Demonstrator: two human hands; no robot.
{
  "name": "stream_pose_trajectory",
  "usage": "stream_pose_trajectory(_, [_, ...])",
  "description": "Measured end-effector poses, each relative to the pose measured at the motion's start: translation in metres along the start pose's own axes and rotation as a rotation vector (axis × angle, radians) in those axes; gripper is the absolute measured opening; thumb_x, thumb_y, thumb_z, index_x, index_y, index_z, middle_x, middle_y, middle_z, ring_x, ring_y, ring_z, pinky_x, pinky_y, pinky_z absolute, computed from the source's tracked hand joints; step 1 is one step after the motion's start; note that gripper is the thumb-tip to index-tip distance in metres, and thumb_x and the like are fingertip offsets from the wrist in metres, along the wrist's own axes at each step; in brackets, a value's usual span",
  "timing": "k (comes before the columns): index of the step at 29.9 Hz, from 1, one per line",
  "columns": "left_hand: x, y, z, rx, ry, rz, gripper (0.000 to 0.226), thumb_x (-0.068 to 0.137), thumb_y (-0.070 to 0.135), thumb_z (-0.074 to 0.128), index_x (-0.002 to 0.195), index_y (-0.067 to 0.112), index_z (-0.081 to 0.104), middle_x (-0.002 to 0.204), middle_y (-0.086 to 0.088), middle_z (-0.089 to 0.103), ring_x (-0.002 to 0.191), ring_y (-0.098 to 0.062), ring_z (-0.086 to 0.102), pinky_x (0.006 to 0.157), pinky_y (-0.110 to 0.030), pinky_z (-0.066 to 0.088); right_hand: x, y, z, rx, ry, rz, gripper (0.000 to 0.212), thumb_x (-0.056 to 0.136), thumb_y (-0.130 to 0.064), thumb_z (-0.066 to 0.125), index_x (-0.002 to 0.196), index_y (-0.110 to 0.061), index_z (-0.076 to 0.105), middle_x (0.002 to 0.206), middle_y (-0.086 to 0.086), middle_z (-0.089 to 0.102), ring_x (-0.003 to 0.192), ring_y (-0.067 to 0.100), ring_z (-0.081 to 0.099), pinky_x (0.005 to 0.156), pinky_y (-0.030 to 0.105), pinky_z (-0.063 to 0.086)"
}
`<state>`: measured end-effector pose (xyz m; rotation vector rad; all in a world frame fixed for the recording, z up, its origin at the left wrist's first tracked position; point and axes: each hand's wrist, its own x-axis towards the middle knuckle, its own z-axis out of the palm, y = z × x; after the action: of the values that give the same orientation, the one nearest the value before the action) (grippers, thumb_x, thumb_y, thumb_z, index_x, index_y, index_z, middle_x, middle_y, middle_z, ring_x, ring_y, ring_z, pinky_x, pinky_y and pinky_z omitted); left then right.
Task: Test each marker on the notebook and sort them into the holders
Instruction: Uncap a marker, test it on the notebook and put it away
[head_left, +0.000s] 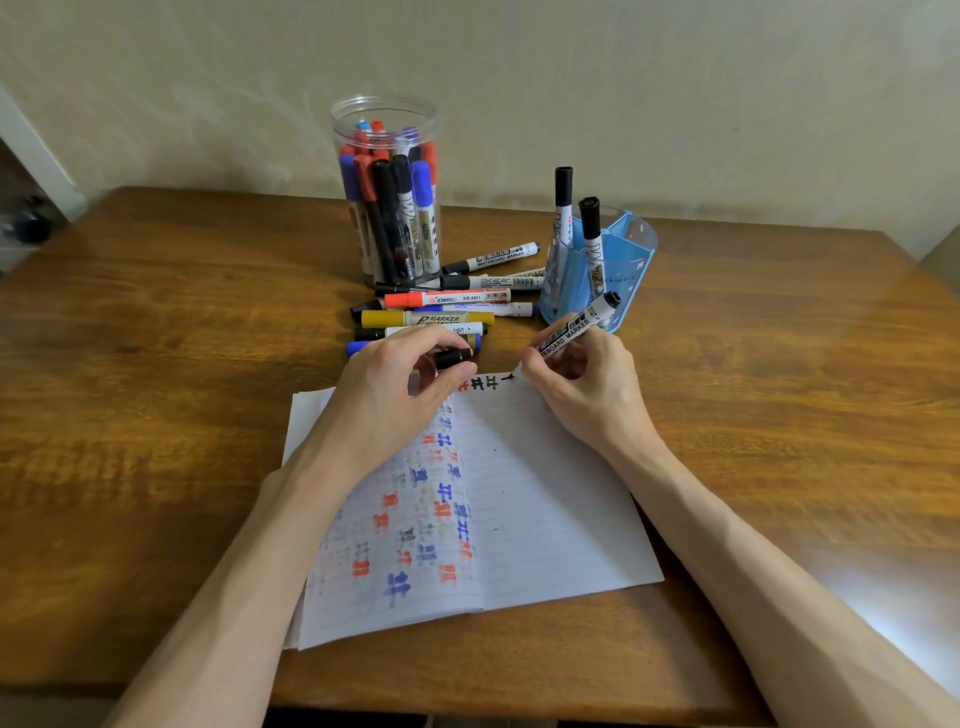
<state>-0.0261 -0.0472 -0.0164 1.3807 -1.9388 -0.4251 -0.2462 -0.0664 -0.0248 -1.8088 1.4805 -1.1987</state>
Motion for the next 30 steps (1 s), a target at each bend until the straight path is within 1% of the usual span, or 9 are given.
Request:
stream_pose_trajectory(5, [-0.0002, 0.0007, 0.0003, 0.006, -0.004, -0.003, 0.027, 0.095, 0.041, 0.066, 0.119, 0.031, 0.068, 0.116, 0.017, 0.066, 0.103, -0.004, 0.061, 0.080, -0.031, 0.059, 0.0033, 0.0033, -0.0009, 0.072, 0.018, 0.026, 0.006, 0.089, -0.018, 0.074, 0.084, -0.018, 0.071, 0.067, -0.007, 0.070, 0.064, 0.012, 0.068, 0.060, 0.024, 0.053])
stream_pose_trajectory(8, [0.0002, 0.0012, 0.0001, -0.001, -0.002, -0.006, 0.027, 0.095, 0.040, 0.067, 0.119, 0.030, 0.068, 0.116, 0.015, 0.067, 0.105, -0.004, 0.061, 0.081, -0.032, 0.060, 0.0031, 0.0032, 0.0000, 0.067, -0.005, 0.025, 0.005, 0.089, -0.019, 0.074, 0.085, -0.018, 0.073, 0.070, -0.007, 0.073, 0.067, 0.014, 0.072, 0.062, 0.027, 0.057])
stream_pose_trajectory(12, [0.0001, 0.0017, -0.0003, 0.005, 0.001, -0.005, 0.026, 0.095, 0.039, 0.067, 0.119, 0.030, 0.068, 0.116, 0.014, 0.067, 0.104, -0.005, 0.062, 0.081, -0.033, 0.060, 0.0012, 0.0008, 0.0009, 0.031, -0.044, -0.010, 0.007, 0.090, -0.020, 0.075, 0.085, -0.019, 0.071, 0.067, -0.007, 0.071, 0.061, 0.009, 0.066, 0.057, 0.025, 0.054])
stream_pose_trajectory(17, [-0.0002, 0.0009, 0.0000, 0.012, 0.007, -0.004, 0.026, 0.095, 0.039, 0.067, 0.119, 0.029, 0.068, 0.117, 0.014, 0.067, 0.104, -0.004, 0.062, 0.080, -0.031, 0.060, 0.0003, 0.0009, -0.0005, 0.017, -0.001, -0.004, 0.009, 0.088, -0.017, 0.074, 0.082, -0.018, 0.068, 0.066, -0.007, 0.064, 0.058, 0.002, 0.054, 0.055, 0.018, 0.046])
stream_pose_trajectory(19, [-0.0002, 0.0010, 0.0003, 0.008, 0.011, -0.006, 0.027, 0.095, 0.040, 0.066, 0.120, 0.029, 0.068, 0.117, 0.014, 0.067, 0.105, -0.004, 0.061, 0.080, -0.029, 0.059, 0.0011, 0.0021, -0.0014, 0.032, 0.004, -0.003, 0.008, 0.089, -0.016, 0.074, 0.083, -0.018, 0.069, 0.067, -0.008, 0.065, 0.059, 0.005, 0.057, 0.057, 0.022, 0.049])
stream_pose_trajectory(22, [0.0001, 0.0011, 0.0002, 0.002, 0.016, -0.004, 0.027, 0.095, 0.040, 0.066, 0.120, 0.030, 0.068, 0.117, 0.017, 0.065, 0.105, -0.002, 0.060, 0.080, -0.025, 0.058, 0.0029, 0.0045, -0.0013, 0.060, 0.018, 0.005, 0.005, 0.088, -0.018, 0.073, 0.084, -0.018, 0.071, 0.071, -0.003, 0.071, 0.068, 0.018, 0.070, 0.067, 0.038, 0.060])
stream_pose_trajectory(24, [0.0002, 0.0008, 0.0000, -0.001, 0.016, -0.001, 0.027, 0.095, 0.041, 0.066, 0.120, 0.030, 0.068, 0.116, 0.018, 0.065, 0.105, -0.002, 0.060, 0.079, -0.024, 0.058, 0.0027, 0.0046, -0.0009, 0.051, 0.014, 0.006, 0.005, 0.089, -0.020, 0.073, 0.084, -0.021, 0.072, 0.071, -0.002, 0.073, 0.067, 0.021, 0.071, 0.066, 0.041, 0.060])
stream_pose_trajectory(27, [0.0000, -0.0001, -0.0003, 0.007, 0.017, 0.000, 0.027, 0.095, 0.042, 0.065, 0.120, 0.031, 0.067, 0.115, 0.020, 0.064, 0.103, -0.002, 0.061, 0.078, -0.024, 0.058, 0.0021, 0.0039, -0.0005, 0.060, -0.017, 0.004, 0.006, 0.091, -0.023, 0.073, 0.086, -0.021, 0.071, 0.070, -0.003, 0.073, 0.062, 0.018, 0.071, 0.061, 0.037, 0.060])
stream_pose_trajectory(30, [0.0004, -0.0008, 0.0003, 0.013, 0.014, 0.005, 0.028, 0.095, 0.042, 0.065, 0.120, 0.032, 0.067, 0.114, 0.021, 0.063, 0.103, -0.002, 0.060, 0.078, -0.022, 0.057, 0.0021, 0.0028, 0.0002, 0.031, -0.039, -0.001, 0.005, 0.090, -0.021, 0.074, 0.086, -0.019, 0.072, 0.067, -0.009, 0.070, 0.061, 0.008, 0.068, 0.058, 0.022, 0.054])
